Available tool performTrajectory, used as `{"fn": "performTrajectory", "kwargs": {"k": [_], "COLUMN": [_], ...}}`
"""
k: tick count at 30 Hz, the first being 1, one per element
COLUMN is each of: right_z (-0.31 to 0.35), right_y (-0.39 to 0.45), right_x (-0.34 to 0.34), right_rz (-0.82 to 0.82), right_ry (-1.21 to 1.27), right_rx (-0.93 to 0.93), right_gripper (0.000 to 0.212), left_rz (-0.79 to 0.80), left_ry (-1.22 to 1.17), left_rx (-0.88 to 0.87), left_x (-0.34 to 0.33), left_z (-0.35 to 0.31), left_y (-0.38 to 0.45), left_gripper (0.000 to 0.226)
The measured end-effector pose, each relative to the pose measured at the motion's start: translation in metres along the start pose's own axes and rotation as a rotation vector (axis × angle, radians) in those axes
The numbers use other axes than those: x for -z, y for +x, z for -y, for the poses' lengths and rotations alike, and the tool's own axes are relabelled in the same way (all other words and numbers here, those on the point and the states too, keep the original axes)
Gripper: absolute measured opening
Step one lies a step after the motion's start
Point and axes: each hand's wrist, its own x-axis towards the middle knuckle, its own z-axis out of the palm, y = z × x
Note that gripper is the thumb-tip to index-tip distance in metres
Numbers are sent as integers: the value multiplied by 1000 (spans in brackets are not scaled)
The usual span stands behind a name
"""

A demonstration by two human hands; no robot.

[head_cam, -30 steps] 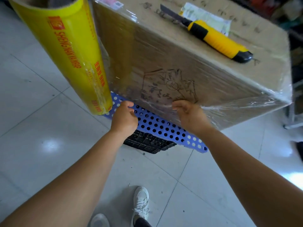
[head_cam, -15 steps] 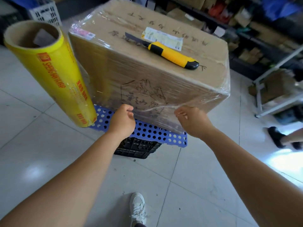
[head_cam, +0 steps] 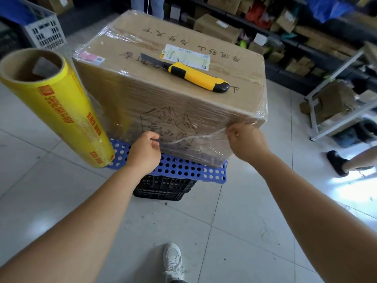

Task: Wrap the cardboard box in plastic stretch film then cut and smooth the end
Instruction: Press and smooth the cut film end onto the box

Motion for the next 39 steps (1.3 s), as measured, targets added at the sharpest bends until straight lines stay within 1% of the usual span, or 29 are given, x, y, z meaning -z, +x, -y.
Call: {"fn": "performTrajectory", "kwargs": {"k": [2,4,6,7,8,11,13,17,20,24,28,31,35,39], "right_z": [1,6,13,17,20,33,45,61,69,83,95,103,116,134], "right_y": [3,3,-1,-3,-4,5,14,27,33,46,55,62,73,81], "right_x": [1,4,7,5,1,-27,-43,-69,-91,-116,-146,-165,-186,-198], "right_rz": [-20,-113,-209,-206,-149,182,282,335,377,533,548,606,622,692], "right_ry": [-57,-57,47,98,119,56,10,-54,32,-40,-29,-34,-38,-34], "right_rx": [-4,31,73,89,105,147,152,188,185,267,296,355,422,433], "right_gripper": [30,29,27,26,26,31,32,32,33,38,38,38,43,40], "left_rz": [4,11,22,25,22,-3,-18,-43,-42,-56,-72,-91,-109,-127], "left_ry": [14,18,19,25,31,40,38,38,47,33,33,26,27,18], "left_rx": [2,8,7,7,9,26,44,63,68,92,105,120,135,172], "left_x": [1,3,3,4,5,6,7,10,12,15,18,20,18,18], "left_z": [3,5,6,6,7,11,16,29,38,46,49,51,55,58], "left_y": [0,0,1,2,4,8,10,13,14,17,19,20,24,25], "left_gripper": [28,28,28,28,28,28,27,26,27,28,31,31,31,32]}}
